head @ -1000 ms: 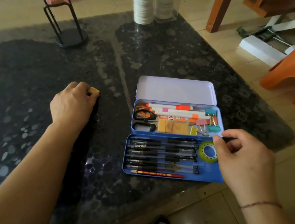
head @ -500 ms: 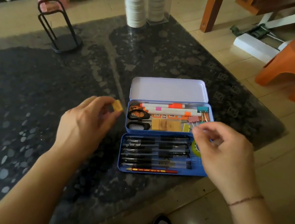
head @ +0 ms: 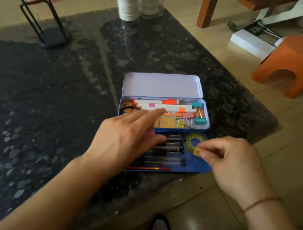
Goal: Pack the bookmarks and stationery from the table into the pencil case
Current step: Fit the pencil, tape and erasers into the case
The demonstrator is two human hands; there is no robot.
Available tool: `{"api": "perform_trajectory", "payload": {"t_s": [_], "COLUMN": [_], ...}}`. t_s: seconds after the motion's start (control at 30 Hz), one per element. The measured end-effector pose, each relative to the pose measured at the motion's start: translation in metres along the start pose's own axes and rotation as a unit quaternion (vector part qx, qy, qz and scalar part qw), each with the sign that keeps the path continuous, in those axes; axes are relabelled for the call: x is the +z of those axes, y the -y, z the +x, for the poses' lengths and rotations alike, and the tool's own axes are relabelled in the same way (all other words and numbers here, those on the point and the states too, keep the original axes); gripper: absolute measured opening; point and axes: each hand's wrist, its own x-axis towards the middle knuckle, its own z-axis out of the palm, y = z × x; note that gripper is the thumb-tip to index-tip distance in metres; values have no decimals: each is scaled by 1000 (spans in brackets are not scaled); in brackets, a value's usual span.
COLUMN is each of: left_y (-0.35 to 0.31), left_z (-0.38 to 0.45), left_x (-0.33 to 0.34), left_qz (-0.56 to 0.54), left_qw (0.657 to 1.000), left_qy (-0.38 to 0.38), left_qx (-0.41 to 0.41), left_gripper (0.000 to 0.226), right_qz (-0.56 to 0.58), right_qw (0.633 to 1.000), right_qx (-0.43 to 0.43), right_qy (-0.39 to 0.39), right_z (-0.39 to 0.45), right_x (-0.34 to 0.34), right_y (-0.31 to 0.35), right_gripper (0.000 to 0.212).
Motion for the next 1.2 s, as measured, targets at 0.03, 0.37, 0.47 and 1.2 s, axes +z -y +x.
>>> {"api": "perform_trajectory", "payload": {"t_s": [0.03, 0.37, 0.47, 1.2], "left_y": [4, 97, 97, 33], "left_z": [-1, -42, -47, -1], "left_x": [-1, -22, -14, -31], "left_qz": [-2, 14, 30, -615], "left_qw": [1000, 974, 970, 721], "left_qy": [-8, -43, -4, -119], "left_qx": [-6, -220, -240, -296], "left_gripper": [52, 53, 55, 44], "right_qz": [-26, -137, -158, 172], "right_qw": [999, 988, 984, 969], "right_qx": [14, 38, 42, -158], "right_qy": [13, -59, -66, -80], "right_z": [-1, 1, 2, -9], "right_x": [1, 15, 17, 33], "right_y": [-2, 6, 7, 46], "right_gripper": [16, 33, 36, 29]}}
